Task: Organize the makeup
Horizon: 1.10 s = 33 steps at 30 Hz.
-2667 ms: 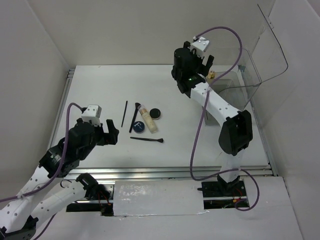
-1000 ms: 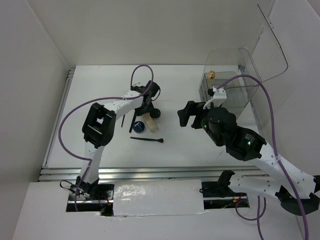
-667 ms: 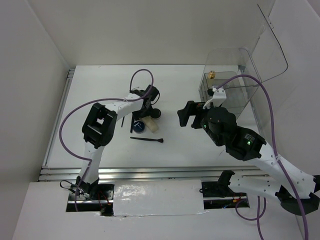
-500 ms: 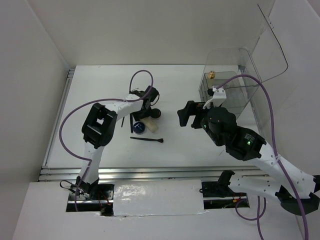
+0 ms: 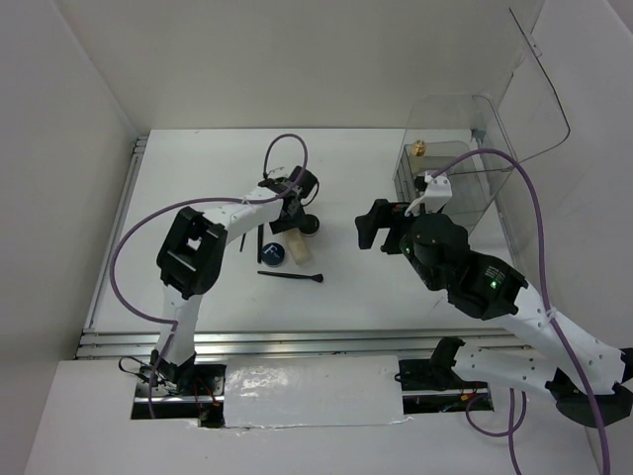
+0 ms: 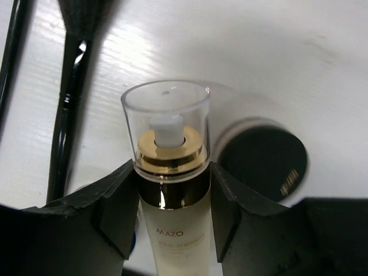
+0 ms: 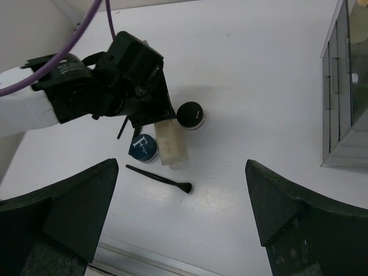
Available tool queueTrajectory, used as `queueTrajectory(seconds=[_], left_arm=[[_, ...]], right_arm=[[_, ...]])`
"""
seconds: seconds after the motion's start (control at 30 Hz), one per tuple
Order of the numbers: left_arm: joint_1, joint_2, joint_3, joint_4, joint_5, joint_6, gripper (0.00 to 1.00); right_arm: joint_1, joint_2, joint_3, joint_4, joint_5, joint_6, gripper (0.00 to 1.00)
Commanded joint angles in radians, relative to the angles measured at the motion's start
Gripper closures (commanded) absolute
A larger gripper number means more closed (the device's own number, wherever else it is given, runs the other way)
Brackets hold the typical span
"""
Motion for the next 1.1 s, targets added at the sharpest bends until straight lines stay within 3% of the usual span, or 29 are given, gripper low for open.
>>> queueTrajectory(seconds=[0.0,0.1,0.2,0.3,0.4,0.53,0.7,1.07], left_arm=[[-0.05,-0.205,0.012,0.154,-0.039,0.119,1.0],[-0.074,-0.337,-0.022,0.286,-0.072,0.236,1.0],[-0.08,-0.484,-0.084,0.465,0.029,0.401,1.0],[-0.08,-0.631,-0.172,0.619,0.21,0.449,1.0],[-0.086,-0.704,-0.175,0.615,0.234,0.451,1.0],[-0.086,-0.715,-0.152,0.59,0.281,0.454,1.0],[-0.088,-0.698,-0.108,0.603,0.447,0.485,1.0],[-0.108,-0.427,0.125,0.739,0.651,0.577,1.0]], right_arm=[[0.005,-0.064,-0.017,0.044,0.062,0.007,0.0],[0.002,-0.128,-0.04,0.07,0.074,-0.003,0.0],[-0.006,-0.163,-0.069,0.087,0.08,-0.009,0.0],[-0.018,-0.229,-0.162,0.183,0.005,-0.039,0.0],[-0.035,-0.237,-0.197,0.26,-0.013,-0.035,0.0],[-0.049,-0.191,-0.181,0.263,-0.044,-0.026,0.0],[-0.064,-0.2,-0.157,0.251,-0.053,-0.02,0.0],[-0.067,-0.36,0.018,0.024,0.072,-0.018,0.0]])
